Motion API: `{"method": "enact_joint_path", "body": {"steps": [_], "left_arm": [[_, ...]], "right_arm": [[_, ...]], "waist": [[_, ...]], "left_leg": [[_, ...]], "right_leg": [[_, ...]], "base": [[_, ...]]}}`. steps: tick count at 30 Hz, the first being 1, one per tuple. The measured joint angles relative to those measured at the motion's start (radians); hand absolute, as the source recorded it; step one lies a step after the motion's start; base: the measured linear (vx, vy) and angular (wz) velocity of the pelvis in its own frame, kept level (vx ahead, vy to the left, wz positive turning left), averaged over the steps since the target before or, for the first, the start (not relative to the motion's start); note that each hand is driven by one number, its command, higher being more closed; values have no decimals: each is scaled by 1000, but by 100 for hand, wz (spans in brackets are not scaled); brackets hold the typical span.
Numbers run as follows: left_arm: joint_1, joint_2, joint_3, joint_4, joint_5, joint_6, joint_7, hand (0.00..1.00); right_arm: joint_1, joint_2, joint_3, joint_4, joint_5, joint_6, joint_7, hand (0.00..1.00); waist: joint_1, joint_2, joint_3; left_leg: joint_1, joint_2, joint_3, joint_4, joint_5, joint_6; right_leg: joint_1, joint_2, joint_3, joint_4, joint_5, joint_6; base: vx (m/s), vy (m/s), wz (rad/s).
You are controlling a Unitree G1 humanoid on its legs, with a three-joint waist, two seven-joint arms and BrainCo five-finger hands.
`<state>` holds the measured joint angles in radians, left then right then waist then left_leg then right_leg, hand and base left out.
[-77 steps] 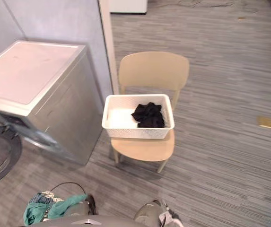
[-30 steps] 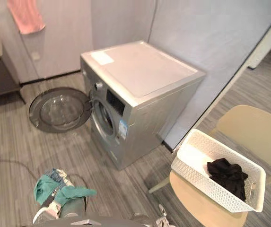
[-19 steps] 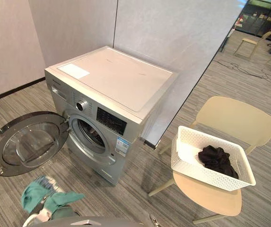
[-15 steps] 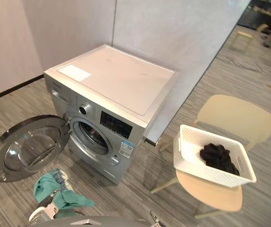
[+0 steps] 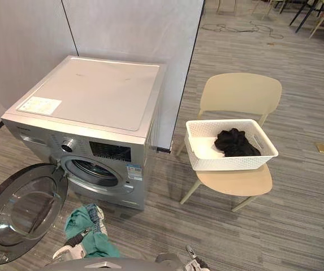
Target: Pick up the laundry basket with both hands and put the clothes into the washing machine.
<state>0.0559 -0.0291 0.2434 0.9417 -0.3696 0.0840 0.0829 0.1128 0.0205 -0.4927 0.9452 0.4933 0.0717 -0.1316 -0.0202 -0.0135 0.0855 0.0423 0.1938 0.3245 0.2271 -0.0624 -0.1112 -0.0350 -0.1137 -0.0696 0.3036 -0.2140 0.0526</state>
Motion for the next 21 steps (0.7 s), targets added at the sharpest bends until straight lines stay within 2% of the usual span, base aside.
{"method": "enact_joint_path", "body": {"steps": [1, 2, 3, 4, 6, 7, 8, 9, 11, 12, 13, 14, 15, 16, 18, 19, 21], "left_arm": [[0, -1, 11, -20, 0, -2, 0, 100], [1, -7, 23, -52, 0, -5, -2, 100], [8, -20, 31, -68, 0, -8, -2, 100], [13, -32, 35, -71, 0, -10, -2, 100], [19, -34, 48, -74, 0, -8, -2, 100], [22, -35, 60, -81, 0, -7, -2, 100], [27, -36, 66, -89, 0, -7, -1, 100], [35, -39, 81, -103, -1, -7, 0, 100], [45, -41, 93, -100, -3, -5, 1, 100], [44, -46, 94, -97, -5, -4, 3, 100], [43, -28, 98, -90, -18, -5, 14, 100], [42, -23, 98, -88, -21, -6, 20, 100], [47, -6, 95, -87, -22, -8, 23, 100], [43, 3, 69, -77, -22, -7, 25, 100], [46, 17, -2, -62, -22, -6, 24, 100], [45, 25, -43, -62, -21, -6, 22, 100], [45, 19, -109, -63, -21, -6, 18, 100]], "right_arm": [[-2, 6, 14, -10, -4, 1, 0, 0], [-1, 8, 34, -37, -15, 0, 0, 0], [6, -2, 48, -50, -23, 1, 0, 0], [13, -11, 59, -70, -30, 1, 0, 0], [12, -14, 62, -78, -30, 2, -1, 0], [20, -13, 72, -95, -30, 2, -1, 0], [24, -13, 81, -104, -30, 2, -1, 0], [25, -13, 87, -108, -30, 2, -1, 0], [27, -15, 87, -106, -31, 2, -1, 0], [29, -16, 87, -99, -42, 3, -1, 0], [38, -7, 80, -94, -61, 15, 0, 0], [41, -4, 76, -92, -65, 21, -1, 0], [46, 3, 74, -70, -70, 23, -1, 0], [39, 4, 59, -48, -69, 23, 0, 0], [35, 3, 36, -24, -69, 21, 0, 0], [34, -2, 37, -23, -69, 21, 1, 0], [36, -14, 37, -23, -69, 20, 0, 0]], "waist": [[1, -5, 12], [6, -1, 27], [11, 5, 32], [11, 27, 33], [9, 32, 31], [12, 30, 31], [12, 31, 31], [11, 30, 30], [11, 33, 29], [12, 43, 21], [10, 22, 14], [5, 14, 10], [5, -16, -8], [10, -15, -10], [3, -14, -35], [2, -4, -42], [-7, 21, -50]], "left_leg": [[-39, 13, -11, 94, -13, -19], [-113, 31, -55, 259, -17, -27], [-154, 42, -87, 349, -11, -33], [-179, 49, -102, 407, -10, -34], [-189, 46, -98, 424, -11, -31], [-191, 47, -93, 425, -50, 14], [-190, 54, -93, 415, -74, 33], [-176, 70, -107, 361, -108, 39], [-124, 74, -161, 196, -137, 59], [-97, 59, -177, 126, -171, -16], [-100, 19, -152, 115, -176, 0], [-101, 7, -150, 114, -177, 1], [-100, -31, -138, 107, -183, 3], [-93, -51, -129, 102, -183, -3], [-100, -91, -131, 95, -190, 9], [-97, -113, -130, 95, -196, 20], [-91, -134, -130, 90, -203, 33]], "right_leg": [[-1, -7, 2, 14, -10, 0], [2, -18, 2, 37, -24, 9], [3, -19, 4, 51, -28, 16], [5, -21, 10, 66, -32, 23], [-2, -42, 36, 72, -34, 25], [-15, -49, 52, 69, -33, 24], [-23, -48, 58, 70, -34, 25], [-40, -46, 79, 72, -37, 33], [-67, -45, 125, 75, -35, 60], [-81, -53, 153, 77, -32, 87], [-82, -76, 174, 77, -23, 104], [-80, -80, 171, 87, -22, 105], [-60, -93, 165, 64, -17, 101], [-43, -119, 168, 23, 4, 123], [-21, -155, 165, -46, 41, 132], [-11, -174, 165, -79, 65, 144], [-3, -191, 166, -92, 101, 134]], "base": [[-208, -6, 7], [-210, 59, 7], [-207, 125, 0], [-147, 184, -11], [-98, 203, -15], [-79, 191, -19], [-78, 247, -33], [-19, 252, -43], [1, 326, -44], [35, 324, -30], [65, 290, -18], [137, 182, 1], [152, 173, 2], [144, 188, 2], [118, 213, 0], [125, 203, -1], [138, 191, 3]]}}
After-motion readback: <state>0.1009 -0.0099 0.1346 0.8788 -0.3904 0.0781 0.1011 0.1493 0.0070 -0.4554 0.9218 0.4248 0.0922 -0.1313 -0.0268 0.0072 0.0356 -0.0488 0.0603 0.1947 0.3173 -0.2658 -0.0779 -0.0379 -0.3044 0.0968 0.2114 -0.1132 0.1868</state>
